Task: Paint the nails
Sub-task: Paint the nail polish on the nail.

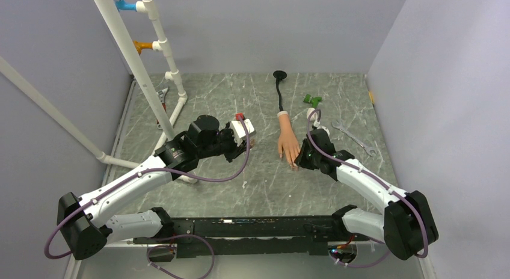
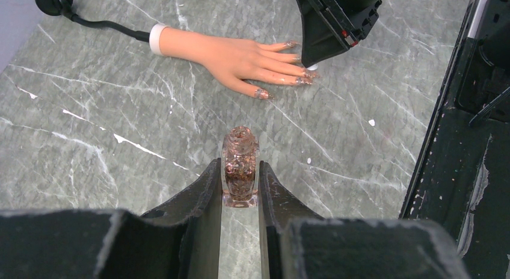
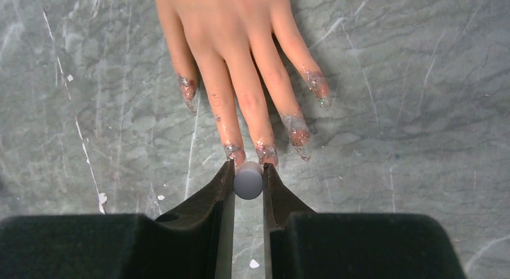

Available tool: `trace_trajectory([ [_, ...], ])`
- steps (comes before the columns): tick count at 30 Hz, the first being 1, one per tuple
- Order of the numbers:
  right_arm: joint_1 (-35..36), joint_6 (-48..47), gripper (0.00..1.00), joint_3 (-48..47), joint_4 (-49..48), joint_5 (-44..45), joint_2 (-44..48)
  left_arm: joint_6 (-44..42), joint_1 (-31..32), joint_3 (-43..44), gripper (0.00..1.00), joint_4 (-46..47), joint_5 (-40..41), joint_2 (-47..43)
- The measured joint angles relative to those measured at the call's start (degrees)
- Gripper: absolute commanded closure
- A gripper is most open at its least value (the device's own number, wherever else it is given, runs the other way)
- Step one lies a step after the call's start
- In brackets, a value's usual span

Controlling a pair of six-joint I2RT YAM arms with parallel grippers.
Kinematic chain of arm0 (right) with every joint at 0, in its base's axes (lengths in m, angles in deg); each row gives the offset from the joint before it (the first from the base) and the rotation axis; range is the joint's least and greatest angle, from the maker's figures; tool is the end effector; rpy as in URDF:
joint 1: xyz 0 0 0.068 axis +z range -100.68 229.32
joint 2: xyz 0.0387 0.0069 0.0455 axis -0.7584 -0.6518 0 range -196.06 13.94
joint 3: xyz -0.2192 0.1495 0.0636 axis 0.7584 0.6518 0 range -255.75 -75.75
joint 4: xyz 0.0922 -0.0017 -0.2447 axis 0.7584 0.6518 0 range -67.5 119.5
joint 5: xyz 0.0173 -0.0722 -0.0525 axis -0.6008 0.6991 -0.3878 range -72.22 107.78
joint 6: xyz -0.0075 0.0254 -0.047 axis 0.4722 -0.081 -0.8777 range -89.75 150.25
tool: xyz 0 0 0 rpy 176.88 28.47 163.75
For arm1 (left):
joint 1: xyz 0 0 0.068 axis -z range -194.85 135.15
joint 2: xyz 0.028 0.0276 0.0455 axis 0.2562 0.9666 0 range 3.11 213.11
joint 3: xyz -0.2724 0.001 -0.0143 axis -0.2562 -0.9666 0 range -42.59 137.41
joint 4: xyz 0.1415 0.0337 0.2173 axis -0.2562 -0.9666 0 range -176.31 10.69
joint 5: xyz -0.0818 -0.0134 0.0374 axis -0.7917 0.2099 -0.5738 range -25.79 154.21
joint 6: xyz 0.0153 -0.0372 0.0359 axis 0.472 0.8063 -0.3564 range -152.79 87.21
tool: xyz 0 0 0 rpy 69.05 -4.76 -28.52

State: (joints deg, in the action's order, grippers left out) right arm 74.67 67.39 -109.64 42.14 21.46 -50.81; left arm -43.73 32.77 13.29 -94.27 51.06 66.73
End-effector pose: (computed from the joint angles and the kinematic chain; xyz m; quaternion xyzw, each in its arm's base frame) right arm 0.1982 0.0913 0.1936 0.1074 0.9346 0.1494 0.3044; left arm 0.1651 -0.1930 0.3345 0.4598 0.6903 -0.2637 0.4925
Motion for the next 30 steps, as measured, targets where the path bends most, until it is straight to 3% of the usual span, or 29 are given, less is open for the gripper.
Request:
trace_trajectory([
  [30, -0.04, -1.55, 1.0, -0.02, -1.75, -0.96, 1.22, -0.22, 0.02, 0.0, 1.0, 0.0, 0.0, 0.0],
])
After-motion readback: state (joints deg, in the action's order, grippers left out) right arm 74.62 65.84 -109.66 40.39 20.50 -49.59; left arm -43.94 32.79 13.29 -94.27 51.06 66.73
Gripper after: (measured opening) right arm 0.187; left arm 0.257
